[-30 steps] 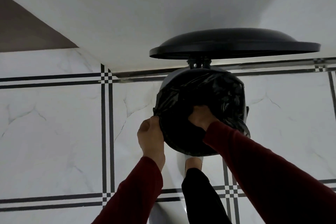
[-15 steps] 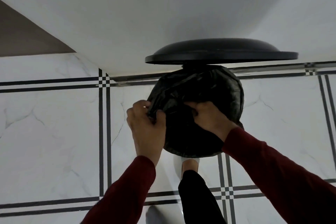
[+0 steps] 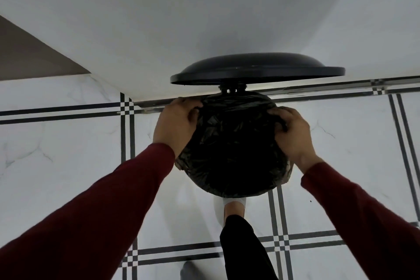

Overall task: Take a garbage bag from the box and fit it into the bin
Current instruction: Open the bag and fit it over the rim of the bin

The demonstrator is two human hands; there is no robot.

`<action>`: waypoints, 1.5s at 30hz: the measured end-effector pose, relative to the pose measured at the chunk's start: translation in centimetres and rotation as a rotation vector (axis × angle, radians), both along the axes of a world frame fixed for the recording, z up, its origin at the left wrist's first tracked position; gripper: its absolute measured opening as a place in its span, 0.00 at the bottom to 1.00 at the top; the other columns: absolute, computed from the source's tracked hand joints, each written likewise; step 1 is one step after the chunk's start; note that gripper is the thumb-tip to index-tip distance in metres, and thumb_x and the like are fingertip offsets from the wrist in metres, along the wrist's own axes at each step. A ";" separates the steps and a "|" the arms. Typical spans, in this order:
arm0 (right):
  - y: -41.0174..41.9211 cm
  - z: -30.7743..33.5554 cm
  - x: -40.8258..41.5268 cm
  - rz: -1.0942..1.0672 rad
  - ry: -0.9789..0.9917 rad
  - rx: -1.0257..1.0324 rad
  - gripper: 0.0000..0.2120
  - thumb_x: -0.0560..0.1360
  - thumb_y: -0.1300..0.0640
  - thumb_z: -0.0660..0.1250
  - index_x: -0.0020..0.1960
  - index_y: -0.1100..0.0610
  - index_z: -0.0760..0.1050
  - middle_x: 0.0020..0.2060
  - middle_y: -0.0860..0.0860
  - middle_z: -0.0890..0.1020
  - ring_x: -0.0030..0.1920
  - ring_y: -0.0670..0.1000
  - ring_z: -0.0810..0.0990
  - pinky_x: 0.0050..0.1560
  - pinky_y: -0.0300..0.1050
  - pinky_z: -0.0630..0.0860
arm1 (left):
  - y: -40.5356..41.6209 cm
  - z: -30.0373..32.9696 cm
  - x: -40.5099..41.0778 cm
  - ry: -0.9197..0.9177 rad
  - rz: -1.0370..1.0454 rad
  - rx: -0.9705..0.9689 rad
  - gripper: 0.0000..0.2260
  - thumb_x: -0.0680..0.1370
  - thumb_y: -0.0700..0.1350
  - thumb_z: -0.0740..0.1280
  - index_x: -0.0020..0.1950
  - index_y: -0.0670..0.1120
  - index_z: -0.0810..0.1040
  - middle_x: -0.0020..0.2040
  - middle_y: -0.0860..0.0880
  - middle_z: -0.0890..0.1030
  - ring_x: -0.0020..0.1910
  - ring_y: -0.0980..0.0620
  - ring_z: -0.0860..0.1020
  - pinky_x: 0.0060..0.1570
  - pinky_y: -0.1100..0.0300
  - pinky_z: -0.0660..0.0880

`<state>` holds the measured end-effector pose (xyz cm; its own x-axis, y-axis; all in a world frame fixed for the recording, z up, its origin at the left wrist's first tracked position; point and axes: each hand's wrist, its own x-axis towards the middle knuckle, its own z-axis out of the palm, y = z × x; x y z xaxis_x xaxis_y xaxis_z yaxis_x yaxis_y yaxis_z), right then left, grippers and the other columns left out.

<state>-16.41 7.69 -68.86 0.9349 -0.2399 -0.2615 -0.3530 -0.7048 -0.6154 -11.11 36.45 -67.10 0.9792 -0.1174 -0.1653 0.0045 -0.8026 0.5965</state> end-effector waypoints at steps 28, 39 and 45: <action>-3.5 -0.5 1.9 -0.526 0.370 0.698 0.07 0.72 0.57 0.66 0.38 0.59 0.78 0.35 0.54 0.80 0.35 0.52 0.79 0.38 0.46 0.73 | 0.6 -1.2 3.6 0.734 0.523 -0.542 0.09 0.78 0.39 0.65 0.51 0.45 0.85 0.42 0.47 0.81 0.41 0.50 0.79 0.42 0.57 0.77; -2.3 -0.9 -3.3 -0.617 0.153 0.418 0.05 0.73 0.53 0.71 0.48 0.49 0.83 0.38 0.49 0.86 0.39 0.48 0.82 0.48 0.49 0.80 | 0.4 -2.8 -2.1 0.553 0.764 -0.745 0.04 0.80 0.46 0.73 0.48 0.49 0.87 0.40 0.52 0.88 0.39 0.57 0.86 0.40 0.65 0.81; -2.1 -0.1 -3.6 -0.563 0.206 0.362 0.09 0.76 0.53 0.68 0.49 0.54 0.86 0.41 0.47 0.87 0.41 0.47 0.84 0.48 0.42 0.80 | 1.3 -3.4 -4.1 0.401 0.710 -0.556 0.04 0.79 0.47 0.71 0.49 0.54 0.86 0.39 0.48 0.87 0.37 0.48 0.83 0.48 0.47 0.83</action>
